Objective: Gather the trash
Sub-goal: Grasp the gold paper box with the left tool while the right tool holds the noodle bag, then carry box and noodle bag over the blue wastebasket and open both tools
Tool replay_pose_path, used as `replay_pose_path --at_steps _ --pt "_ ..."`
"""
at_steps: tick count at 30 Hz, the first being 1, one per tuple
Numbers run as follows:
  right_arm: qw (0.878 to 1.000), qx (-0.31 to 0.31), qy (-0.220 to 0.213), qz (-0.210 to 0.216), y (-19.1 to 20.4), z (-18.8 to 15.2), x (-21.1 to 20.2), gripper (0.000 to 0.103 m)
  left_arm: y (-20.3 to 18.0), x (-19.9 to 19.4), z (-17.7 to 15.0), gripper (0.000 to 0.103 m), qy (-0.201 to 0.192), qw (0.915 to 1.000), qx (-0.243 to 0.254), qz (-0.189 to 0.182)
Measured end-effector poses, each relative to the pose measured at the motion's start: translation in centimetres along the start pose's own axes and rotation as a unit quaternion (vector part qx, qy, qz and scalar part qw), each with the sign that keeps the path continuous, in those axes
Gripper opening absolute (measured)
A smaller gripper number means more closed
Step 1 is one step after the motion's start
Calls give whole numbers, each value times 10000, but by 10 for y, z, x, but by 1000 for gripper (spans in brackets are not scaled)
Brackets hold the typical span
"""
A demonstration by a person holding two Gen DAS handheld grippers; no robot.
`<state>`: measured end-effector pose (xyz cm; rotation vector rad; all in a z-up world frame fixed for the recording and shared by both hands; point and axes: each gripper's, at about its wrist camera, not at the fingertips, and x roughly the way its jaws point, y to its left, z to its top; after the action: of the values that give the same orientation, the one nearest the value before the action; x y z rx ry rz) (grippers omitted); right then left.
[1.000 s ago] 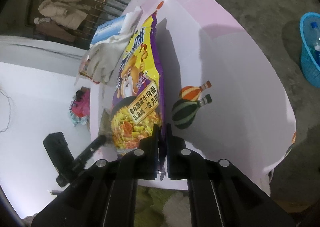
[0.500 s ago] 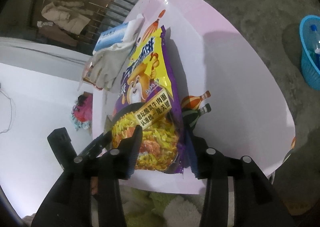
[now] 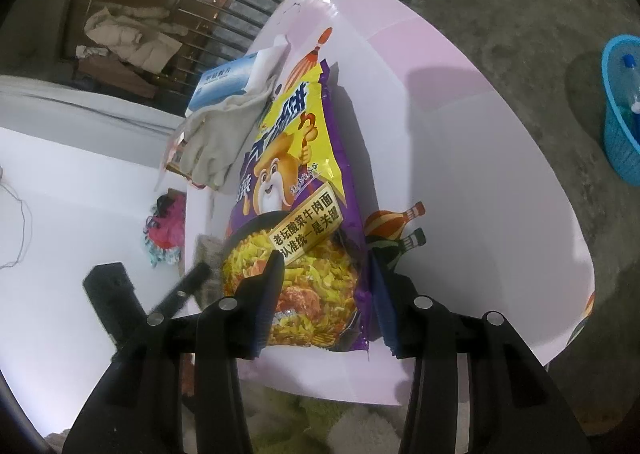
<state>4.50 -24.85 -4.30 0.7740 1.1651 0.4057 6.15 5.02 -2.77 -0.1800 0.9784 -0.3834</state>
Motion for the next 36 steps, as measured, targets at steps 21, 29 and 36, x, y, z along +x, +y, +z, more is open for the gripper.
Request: replay_pose_path --at_steps 21,29,36 --pt "10000 -11 -26 47 0 -1 1 41 -31 36 -12 56 436 9979 382 -272" --pt "9998 14 -133 -144 -4 -3 -3 7 -28 34 -11 56 411 9983 349 -229" --pt "9989 -118 -437 126 3 -6 -22 4 -32 22 -7 56 277 9985 359 -320"
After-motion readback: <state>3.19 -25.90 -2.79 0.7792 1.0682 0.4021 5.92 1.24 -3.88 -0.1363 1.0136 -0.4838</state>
